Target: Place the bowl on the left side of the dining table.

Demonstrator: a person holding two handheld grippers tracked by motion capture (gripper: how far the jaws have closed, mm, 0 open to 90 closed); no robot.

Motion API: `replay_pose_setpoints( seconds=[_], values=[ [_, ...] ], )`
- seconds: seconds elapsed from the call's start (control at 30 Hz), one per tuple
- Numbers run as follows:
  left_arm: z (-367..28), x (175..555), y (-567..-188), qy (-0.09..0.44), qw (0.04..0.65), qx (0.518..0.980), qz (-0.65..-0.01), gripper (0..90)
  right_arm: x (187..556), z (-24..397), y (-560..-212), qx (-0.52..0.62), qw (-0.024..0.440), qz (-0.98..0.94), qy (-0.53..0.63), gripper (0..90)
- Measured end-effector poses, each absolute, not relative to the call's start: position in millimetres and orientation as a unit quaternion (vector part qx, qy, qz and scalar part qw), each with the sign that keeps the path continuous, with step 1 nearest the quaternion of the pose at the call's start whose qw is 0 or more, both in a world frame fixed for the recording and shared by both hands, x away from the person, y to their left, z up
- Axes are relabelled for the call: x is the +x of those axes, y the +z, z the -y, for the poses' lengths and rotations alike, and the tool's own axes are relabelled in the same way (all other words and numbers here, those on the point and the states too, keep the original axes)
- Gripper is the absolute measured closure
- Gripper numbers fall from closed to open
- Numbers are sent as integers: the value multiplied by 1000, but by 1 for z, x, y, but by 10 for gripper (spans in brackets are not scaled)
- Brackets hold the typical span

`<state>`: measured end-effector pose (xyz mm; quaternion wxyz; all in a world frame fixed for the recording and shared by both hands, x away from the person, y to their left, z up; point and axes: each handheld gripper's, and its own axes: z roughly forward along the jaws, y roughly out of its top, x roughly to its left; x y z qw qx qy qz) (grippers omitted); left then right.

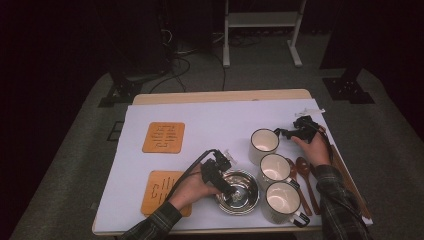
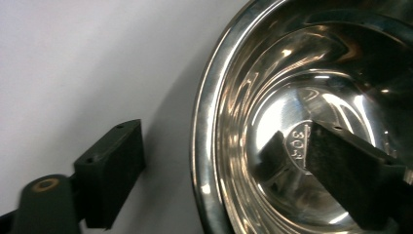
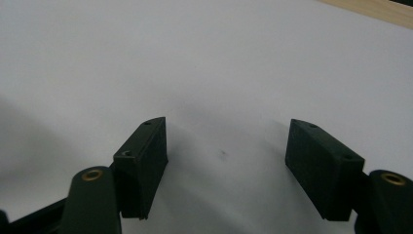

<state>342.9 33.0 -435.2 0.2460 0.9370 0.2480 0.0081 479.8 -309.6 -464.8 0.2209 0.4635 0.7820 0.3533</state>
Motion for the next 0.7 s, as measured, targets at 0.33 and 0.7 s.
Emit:
replay_pose_setpoints(
  seconds=[0.33,0.7],
  values=[
    [-31,339,-433,37,232,942,-240,283,480,310,-465,464,221,-782,354,301],
    [-32,338,-431,44,228,941,-246,448,480,310,-465,464,221,-782,353,300]
  ],
)
